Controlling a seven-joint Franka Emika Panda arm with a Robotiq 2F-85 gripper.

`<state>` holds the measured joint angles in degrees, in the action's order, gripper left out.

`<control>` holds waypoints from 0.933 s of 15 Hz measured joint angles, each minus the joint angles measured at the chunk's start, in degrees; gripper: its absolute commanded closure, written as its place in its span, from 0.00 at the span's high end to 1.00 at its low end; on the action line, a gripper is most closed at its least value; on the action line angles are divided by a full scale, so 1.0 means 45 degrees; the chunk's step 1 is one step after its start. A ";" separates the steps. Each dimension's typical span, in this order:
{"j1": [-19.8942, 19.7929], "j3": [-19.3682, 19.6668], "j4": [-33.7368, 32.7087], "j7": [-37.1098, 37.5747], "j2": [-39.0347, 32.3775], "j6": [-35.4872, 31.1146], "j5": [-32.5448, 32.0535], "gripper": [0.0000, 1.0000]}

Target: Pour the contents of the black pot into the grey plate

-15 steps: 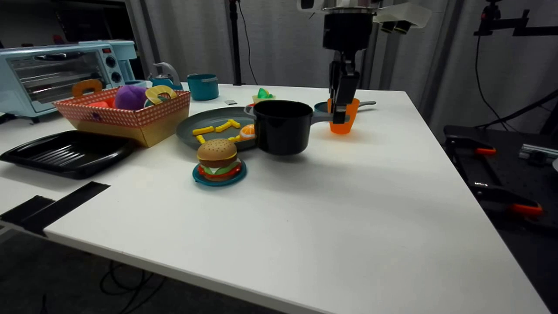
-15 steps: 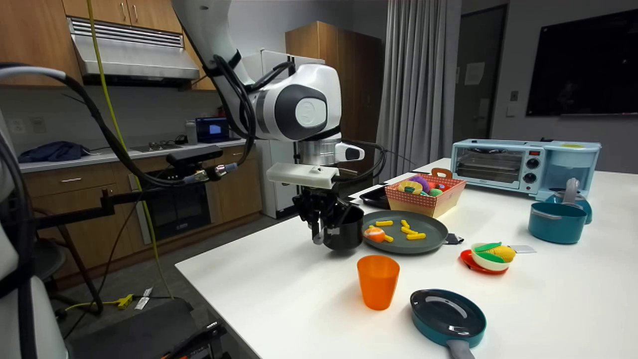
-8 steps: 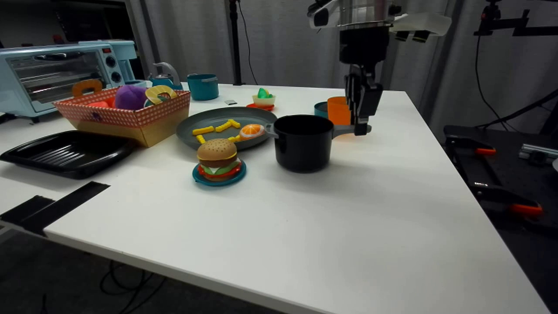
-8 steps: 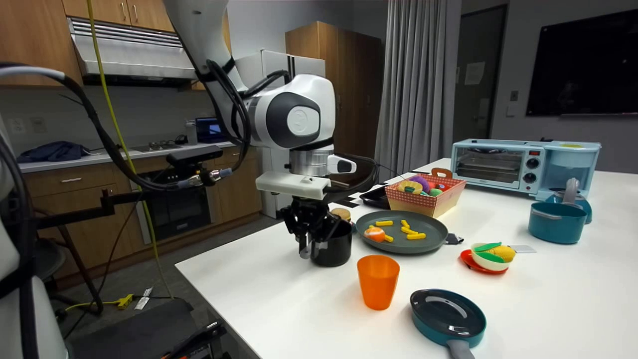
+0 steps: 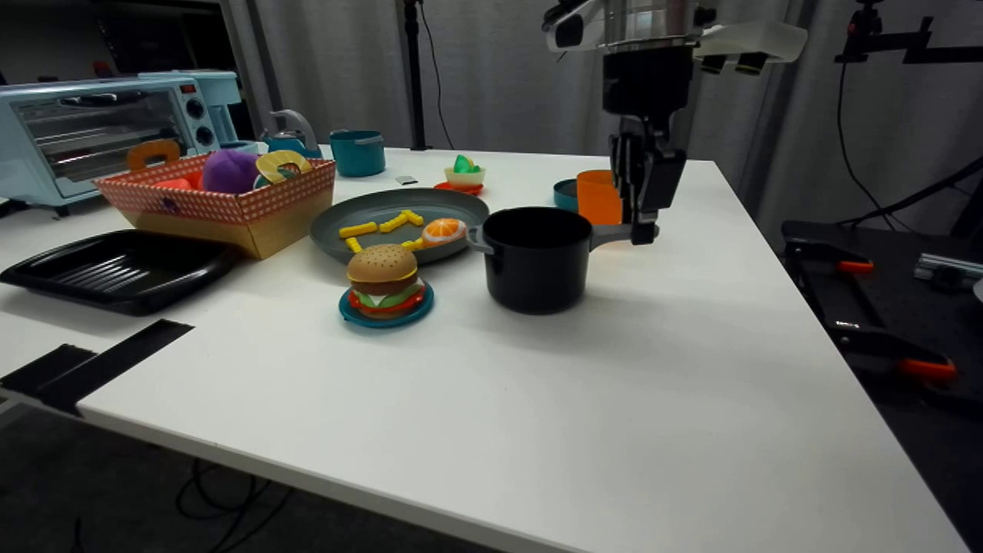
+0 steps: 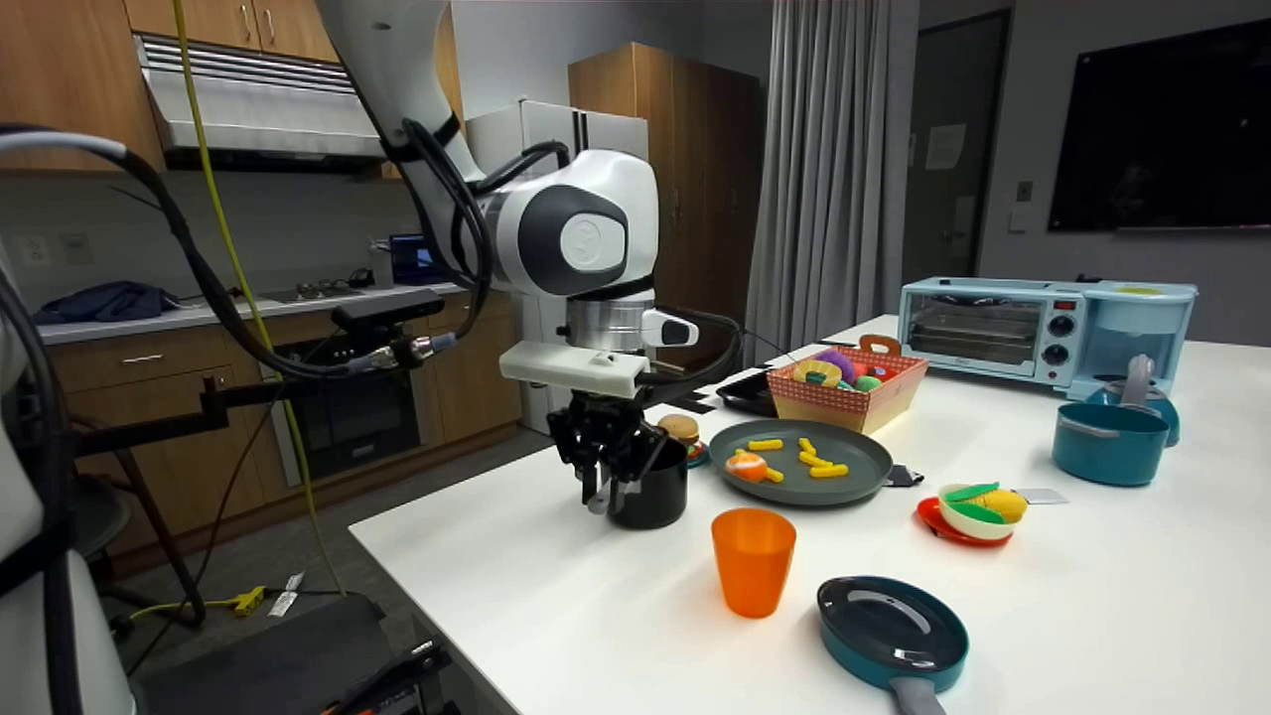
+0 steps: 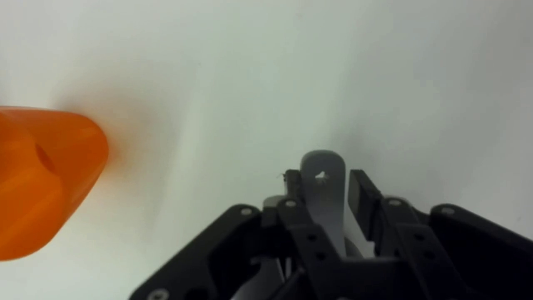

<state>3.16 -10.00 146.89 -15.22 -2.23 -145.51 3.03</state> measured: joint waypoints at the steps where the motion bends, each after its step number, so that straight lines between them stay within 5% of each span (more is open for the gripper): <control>1: 0.0049 0.0000 0.0024 -0.0037 0.0000 0.0068 0.0000 0.74; 4: 0.0156 0.0000 0.0095 -0.0135 0.0000 0.0174 0.0001 0.99; 14: 0.0172 0.0329 0.0096 -0.0845 0.0396 0.0434 0.1724 1.00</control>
<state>3.93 -8.52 147.32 -19.02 -0.45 -143.56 10.79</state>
